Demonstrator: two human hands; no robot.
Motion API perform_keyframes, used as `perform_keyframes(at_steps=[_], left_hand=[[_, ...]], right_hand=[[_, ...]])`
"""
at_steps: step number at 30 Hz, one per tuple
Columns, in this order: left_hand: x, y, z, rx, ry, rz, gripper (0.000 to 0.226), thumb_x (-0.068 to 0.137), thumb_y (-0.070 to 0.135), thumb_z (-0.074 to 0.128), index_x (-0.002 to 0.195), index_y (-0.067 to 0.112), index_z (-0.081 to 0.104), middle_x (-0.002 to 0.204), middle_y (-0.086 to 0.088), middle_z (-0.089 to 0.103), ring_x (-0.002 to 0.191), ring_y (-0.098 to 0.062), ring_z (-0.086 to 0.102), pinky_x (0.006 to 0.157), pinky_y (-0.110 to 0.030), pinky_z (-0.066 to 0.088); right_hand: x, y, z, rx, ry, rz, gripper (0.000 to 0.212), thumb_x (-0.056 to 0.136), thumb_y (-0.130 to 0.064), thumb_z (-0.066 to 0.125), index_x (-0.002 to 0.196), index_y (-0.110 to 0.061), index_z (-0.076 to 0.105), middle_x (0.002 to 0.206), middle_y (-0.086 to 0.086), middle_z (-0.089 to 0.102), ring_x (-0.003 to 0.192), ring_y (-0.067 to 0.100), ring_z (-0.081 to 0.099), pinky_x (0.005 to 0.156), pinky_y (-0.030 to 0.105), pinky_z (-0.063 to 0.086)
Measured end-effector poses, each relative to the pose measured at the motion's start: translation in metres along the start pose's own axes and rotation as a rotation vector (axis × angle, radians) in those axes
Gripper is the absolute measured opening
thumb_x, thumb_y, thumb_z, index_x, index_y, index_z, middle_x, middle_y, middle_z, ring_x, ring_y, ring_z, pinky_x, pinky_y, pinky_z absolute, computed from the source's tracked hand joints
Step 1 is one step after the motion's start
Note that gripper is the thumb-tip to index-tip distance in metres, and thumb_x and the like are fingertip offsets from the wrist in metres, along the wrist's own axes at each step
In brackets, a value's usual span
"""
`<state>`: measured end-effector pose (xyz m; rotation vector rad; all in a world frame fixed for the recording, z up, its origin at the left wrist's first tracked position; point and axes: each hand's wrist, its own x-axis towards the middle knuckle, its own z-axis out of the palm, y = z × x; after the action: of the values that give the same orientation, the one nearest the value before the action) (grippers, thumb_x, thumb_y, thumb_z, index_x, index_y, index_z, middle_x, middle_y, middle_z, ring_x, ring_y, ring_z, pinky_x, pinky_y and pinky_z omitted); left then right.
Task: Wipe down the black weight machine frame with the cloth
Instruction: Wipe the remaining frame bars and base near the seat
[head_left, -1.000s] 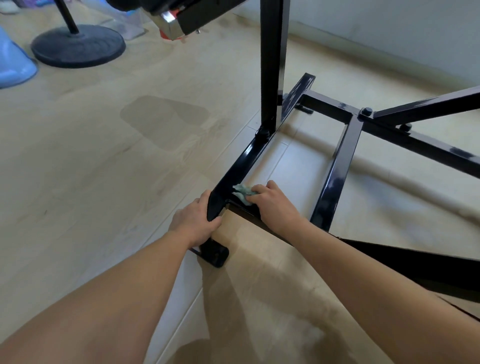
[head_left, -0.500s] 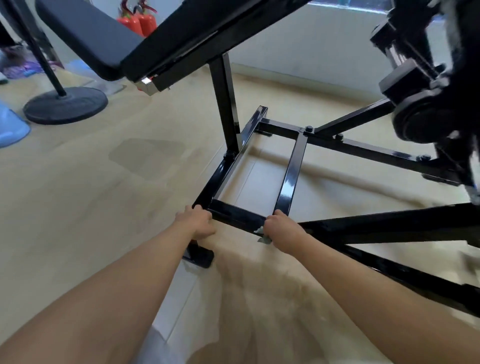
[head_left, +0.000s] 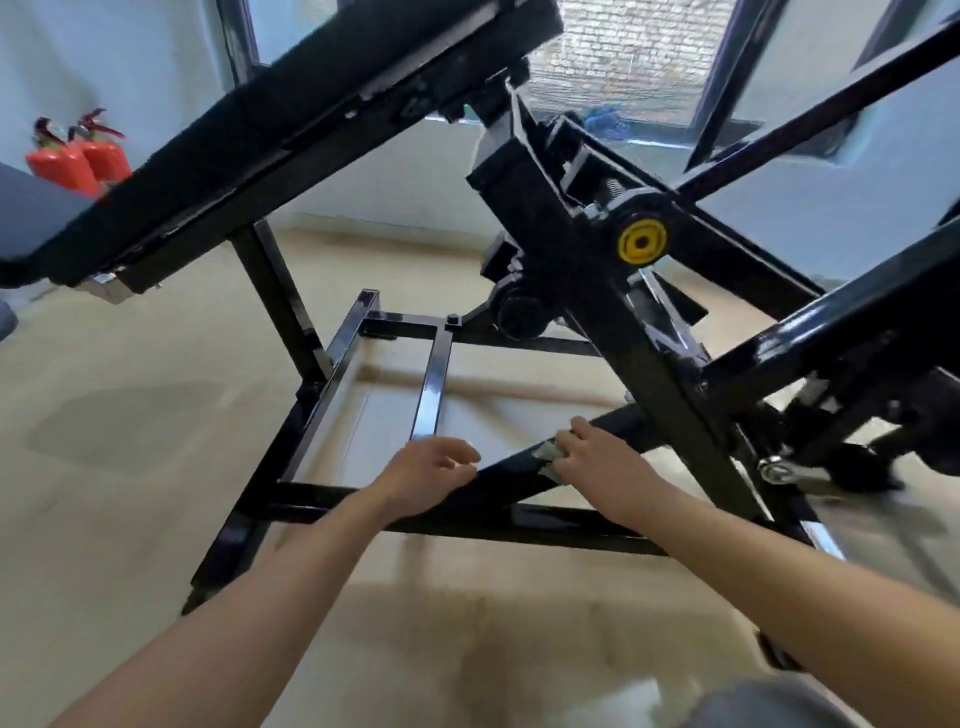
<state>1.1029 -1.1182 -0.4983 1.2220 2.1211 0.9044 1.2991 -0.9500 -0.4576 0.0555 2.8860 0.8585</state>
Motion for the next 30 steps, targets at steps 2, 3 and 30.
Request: perform_keyframes(at_steps=[2, 3, 30], left_hand=[[0.003, 0.041, 0.017, -0.157, 0.077, 0.073, 0.020, 0.096, 0.024, 0.067, 0.115, 0.024, 0.075, 0.108, 0.013, 0.072, 0.096, -0.003, 0.066, 0.092, -0.019, 0.051], [0.002, 0.063, 0.025, -0.249, 0.126, 0.109, 0.019, 0.096, 0.022, 0.068, 0.113, 0.023, 0.075, 0.107, 0.013, 0.073, 0.095, -0.004, 0.066, 0.086, -0.014, 0.050], [0.025, 0.213, -0.094, -0.489, 0.811, 0.443, 0.035, 0.093, 0.012, 0.064, 0.125, 0.017, 0.048, 0.110, 0.009, 0.056, 0.093, 0.008, 0.058, 0.094, -0.028, 0.054]], right_hand=[[-0.022, 0.006, 0.007, 0.132, 0.086, 0.144, 0.034, 0.085, -0.006, 0.068, 0.114, -0.024, 0.070, 0.121, 0.004, 0.062, 0.116, 0.027, 0.052, 0.085, 0.034, 0.050], [-0.031, 0.008, 0.010, 0.236, 0.131, 0.213, 0.036, 0.084, -0.002, 0.067, 0.114, -0.022, 0.069, 0.123, 0.006, 0.060, 0.115, 0.028, 0.050, 0.084, 0.036, 0.053], [-0.044, 0.076, -0.028, 0.684, 0.934, 0.639, 0.019, 0.080, 0.002, 0.079, 0.093, -0.011, 0.081, 0.102, 0.010, 0.067, 0.093, 0.036, 0.058, 0.081, 0.041, 0.055]])
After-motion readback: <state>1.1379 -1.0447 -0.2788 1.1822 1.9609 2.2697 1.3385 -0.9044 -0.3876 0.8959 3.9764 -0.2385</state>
